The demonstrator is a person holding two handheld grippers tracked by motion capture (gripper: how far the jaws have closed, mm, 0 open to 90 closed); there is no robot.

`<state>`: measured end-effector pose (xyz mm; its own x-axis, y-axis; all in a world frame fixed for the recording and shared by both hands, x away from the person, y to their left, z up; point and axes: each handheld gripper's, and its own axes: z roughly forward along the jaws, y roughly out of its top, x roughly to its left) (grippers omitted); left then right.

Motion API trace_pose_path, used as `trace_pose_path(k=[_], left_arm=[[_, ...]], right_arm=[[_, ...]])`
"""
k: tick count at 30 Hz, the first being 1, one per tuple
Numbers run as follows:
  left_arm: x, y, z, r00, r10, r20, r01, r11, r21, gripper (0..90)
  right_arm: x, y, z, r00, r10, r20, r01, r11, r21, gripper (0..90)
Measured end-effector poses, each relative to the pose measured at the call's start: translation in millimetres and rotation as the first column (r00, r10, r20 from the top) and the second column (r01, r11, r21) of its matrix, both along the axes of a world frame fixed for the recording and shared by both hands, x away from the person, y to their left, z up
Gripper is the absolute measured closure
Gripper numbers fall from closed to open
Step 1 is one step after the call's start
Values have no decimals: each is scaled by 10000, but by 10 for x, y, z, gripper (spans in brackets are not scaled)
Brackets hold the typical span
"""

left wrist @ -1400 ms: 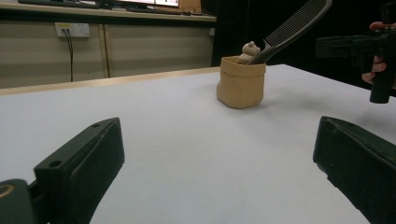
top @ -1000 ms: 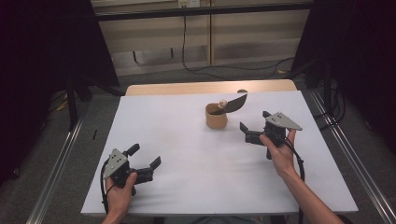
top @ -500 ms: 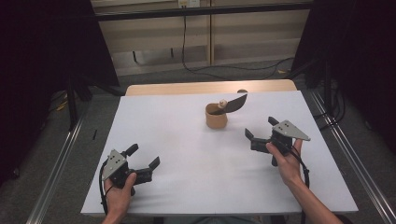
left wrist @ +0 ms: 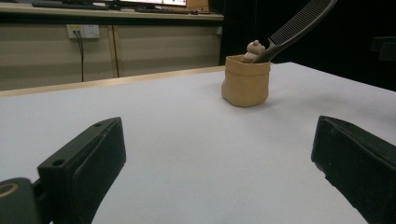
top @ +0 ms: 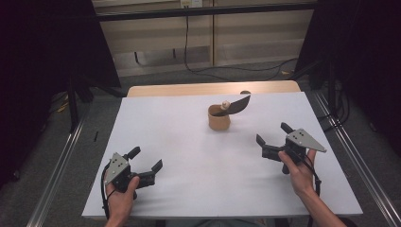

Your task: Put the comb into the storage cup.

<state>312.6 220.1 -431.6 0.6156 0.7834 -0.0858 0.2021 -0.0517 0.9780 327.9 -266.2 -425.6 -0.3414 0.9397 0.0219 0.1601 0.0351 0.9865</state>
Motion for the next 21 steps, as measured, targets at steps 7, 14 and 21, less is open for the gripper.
trace_pose_path(k=[7, 14, 21], left_arm=[[-7, 15, 2, 9993, 357, -65, -357, 9993, 64, 32], [-21, 38, 35, 9991, 424, 30, -425, 9991, 64, 32], [-32, -12, 75, 9990, 454, 24, -455, 9990, 40, 32]], right_arm=[[-97, -44, -8, 9999, -120, 88, 120, 9999, -29, 2], [-224, -112, -42, 9997, -240, 96, 241, 9996, -148, 0], [-319, -198, -49, 9989, -453, 72, 455, 9984, -341, 1]])
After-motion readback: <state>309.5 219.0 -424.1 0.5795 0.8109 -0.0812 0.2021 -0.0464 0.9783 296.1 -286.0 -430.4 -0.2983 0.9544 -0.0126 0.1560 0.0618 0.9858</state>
